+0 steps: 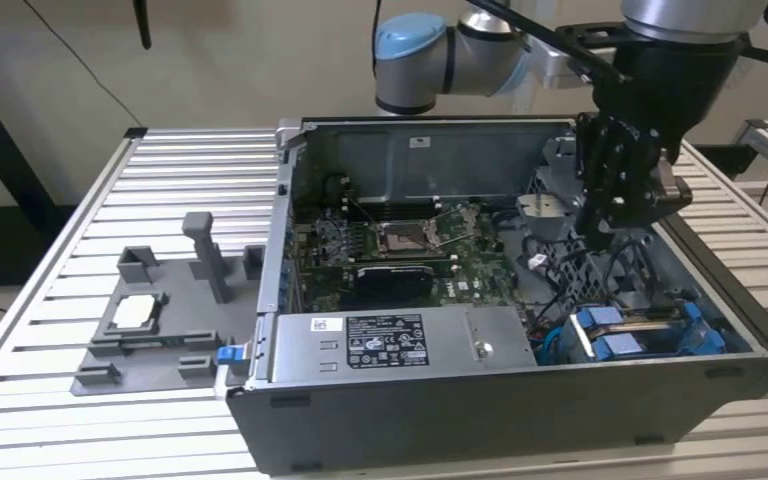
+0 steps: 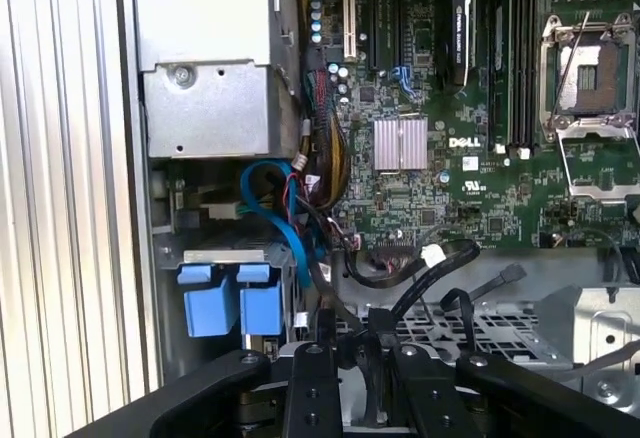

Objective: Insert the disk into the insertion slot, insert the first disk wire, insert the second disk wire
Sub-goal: 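Insert the second disk wire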

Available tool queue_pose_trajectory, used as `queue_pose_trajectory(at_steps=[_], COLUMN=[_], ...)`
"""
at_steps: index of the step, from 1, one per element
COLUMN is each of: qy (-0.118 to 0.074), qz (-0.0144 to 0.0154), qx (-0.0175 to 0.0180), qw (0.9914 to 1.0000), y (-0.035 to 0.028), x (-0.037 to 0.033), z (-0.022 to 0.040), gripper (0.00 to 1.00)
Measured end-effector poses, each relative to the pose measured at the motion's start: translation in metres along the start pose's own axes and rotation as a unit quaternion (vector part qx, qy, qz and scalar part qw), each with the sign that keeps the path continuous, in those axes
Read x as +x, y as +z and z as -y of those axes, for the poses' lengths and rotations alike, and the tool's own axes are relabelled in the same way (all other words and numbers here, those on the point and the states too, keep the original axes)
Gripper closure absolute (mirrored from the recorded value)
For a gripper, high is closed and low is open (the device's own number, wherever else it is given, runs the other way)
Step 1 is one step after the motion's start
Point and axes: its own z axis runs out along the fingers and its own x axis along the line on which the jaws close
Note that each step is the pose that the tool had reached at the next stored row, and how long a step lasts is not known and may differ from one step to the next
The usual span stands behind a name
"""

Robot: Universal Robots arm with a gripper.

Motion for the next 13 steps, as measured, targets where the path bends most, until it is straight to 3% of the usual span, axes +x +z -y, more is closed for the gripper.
queue_pose_trajectory(at_steps=[3,11,12,13], qy=[-0.003,-0.006,-0.006,-0.006], qz=[-0.0083,-0.0108,-0.0119,-0.0149], qx=[0.0042,0.0056,0.0060,0.0065], qw=[0.99995,0.99991,0.99989,0.99985], y=[0.0008,0.0012,0.0014,0.0017], x=[-0.0009,-0.0009,-0.0010,-0.0013], z=[-0.0017,-0.0023,-0.0023,-0.0023], gripper=[0.73,0.73,0.73,0.73])
